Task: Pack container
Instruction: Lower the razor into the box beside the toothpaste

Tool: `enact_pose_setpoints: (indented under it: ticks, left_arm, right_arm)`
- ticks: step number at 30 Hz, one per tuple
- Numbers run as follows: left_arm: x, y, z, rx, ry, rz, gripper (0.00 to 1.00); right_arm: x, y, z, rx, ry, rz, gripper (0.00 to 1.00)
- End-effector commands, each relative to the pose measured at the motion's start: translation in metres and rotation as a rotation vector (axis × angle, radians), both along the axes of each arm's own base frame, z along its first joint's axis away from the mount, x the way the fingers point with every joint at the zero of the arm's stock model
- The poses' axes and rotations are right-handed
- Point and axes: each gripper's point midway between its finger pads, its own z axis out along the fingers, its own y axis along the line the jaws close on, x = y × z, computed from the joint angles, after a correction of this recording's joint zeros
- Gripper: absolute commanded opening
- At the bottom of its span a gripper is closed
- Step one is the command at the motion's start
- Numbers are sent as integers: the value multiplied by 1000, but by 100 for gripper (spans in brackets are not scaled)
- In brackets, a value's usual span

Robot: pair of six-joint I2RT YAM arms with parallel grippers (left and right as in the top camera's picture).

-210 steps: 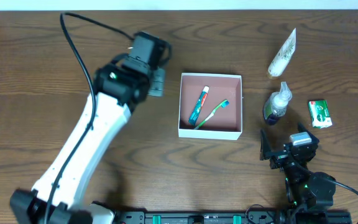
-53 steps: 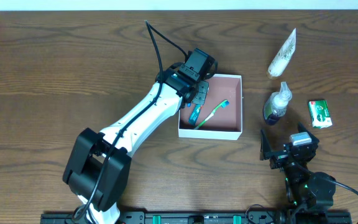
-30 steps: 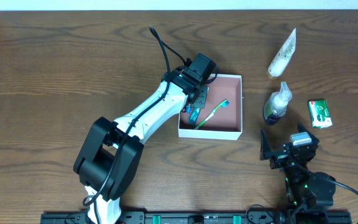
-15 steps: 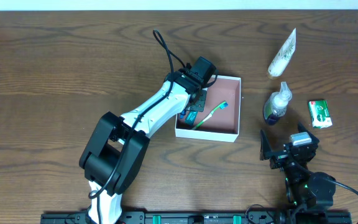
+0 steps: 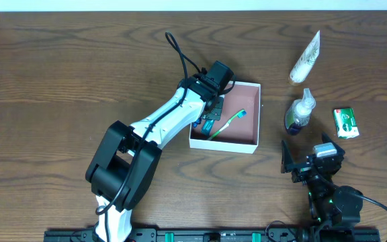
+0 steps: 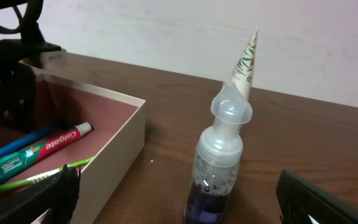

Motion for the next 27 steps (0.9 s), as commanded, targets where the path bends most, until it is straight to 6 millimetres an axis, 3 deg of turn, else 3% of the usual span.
enact_pose_setpoints:
  ticks: [1, 5, 9, 13, 16, 20, 27]
  left_arm:
    - [15, -9, 44, -66, -87, 5, 26]
    - [14, -18, 88, -142, -144, -39, 31]
    - [9, -13, 135, -193, -225, -43, 32]
    - [-1, -3, 164, -183, -277, -87, 32]
    - [-8, 12, 157, -107, -250, -80, 33]
    - [-18, 23, 124, -21, -142, -78, 32]
    - [-10, 35, 88, 35, -57, -46, 32]
  right_arm:
    - [0, -1, -1, -9, -4, -2, 99]
    - [0, -1, -1, -9, -3, -3, 99]
    - [0, -1, -1, -9, -4, -2, 99]
    - [0, -1, -1, -9, -4, -3, 99]
    - [0, -1, -1, -9, -3, -2, 99]
    - [0, -1, -1, -9, -3, -2, 99]
    - [0, -1, -1, -9, -3, -2, 99]
